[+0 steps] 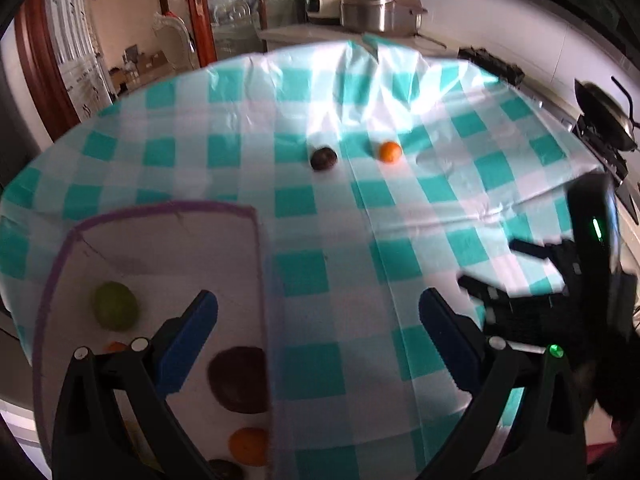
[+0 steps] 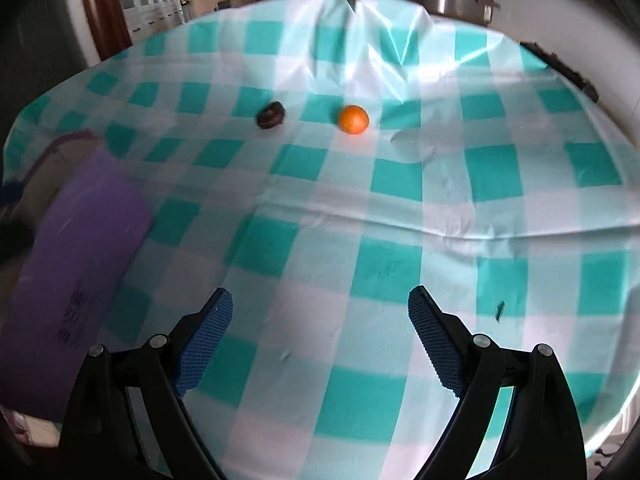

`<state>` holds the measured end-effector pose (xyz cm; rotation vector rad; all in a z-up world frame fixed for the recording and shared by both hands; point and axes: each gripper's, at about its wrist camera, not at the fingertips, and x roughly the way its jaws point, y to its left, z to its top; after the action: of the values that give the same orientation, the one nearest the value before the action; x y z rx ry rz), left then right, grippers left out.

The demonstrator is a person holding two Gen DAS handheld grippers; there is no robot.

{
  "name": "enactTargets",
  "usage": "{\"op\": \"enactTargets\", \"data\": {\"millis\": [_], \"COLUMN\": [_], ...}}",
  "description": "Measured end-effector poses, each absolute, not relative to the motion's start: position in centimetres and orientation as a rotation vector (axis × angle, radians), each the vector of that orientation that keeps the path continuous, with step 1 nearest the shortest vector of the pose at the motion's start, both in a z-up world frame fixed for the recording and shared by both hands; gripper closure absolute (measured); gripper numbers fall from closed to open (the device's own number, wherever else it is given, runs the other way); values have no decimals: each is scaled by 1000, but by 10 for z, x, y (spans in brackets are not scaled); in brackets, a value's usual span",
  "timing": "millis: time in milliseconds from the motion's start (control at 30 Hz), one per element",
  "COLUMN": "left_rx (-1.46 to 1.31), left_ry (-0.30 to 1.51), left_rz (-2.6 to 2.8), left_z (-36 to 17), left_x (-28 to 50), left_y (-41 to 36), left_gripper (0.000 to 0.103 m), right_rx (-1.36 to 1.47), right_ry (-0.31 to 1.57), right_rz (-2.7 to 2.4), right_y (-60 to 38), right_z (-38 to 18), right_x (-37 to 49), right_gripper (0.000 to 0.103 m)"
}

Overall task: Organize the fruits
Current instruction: 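Move both tools back over the last two fruits on the tablecloth, then grasp the last dark brown fruit with the left tool while the right tool grasps the last mandarin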

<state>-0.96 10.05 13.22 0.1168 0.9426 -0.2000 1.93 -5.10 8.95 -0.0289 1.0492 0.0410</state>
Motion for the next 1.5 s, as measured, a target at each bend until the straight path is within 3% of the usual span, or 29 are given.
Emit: {"op": "enactTargets", "data": {"millis": [467, 867, 933, 1267, 1333, 1467, 1500], "left_rx": [140, 103, 76, 14, 15, -7, 0], "left_ry": [1024, 1045, 1048, 976, 981, 987, 983], "left_rz": [-239, -46, -3, 83, 60, 45, 34], "left_z": [96, 44, 36, 11, 5, -1, 1], "left_x": [50, 136, 152, 251, 265, 268, 264], "left_y": [34, 21, 25, 29, 25, 26, 25], "left_gripper": [2, 2, 2, 3, 11, 60, 61], "right_rx": [19, -57, -62, 57, 71, 96, 97], "right_ry": [1028, 980, 969, 948, 949, 952, 953], "right_rz": [80, 195, 216, 179, 187, 196, 197], "right_y": [-88, -84, -88, -126, -128, -133, -134], "right_z": [51, 18, 19, 24, 24, 24, 24], "right_x": [183, 241, 238, 204, 205, 207, 209], "right_gripper": [20, 44, 66, 66, 66, 66, 66]}}
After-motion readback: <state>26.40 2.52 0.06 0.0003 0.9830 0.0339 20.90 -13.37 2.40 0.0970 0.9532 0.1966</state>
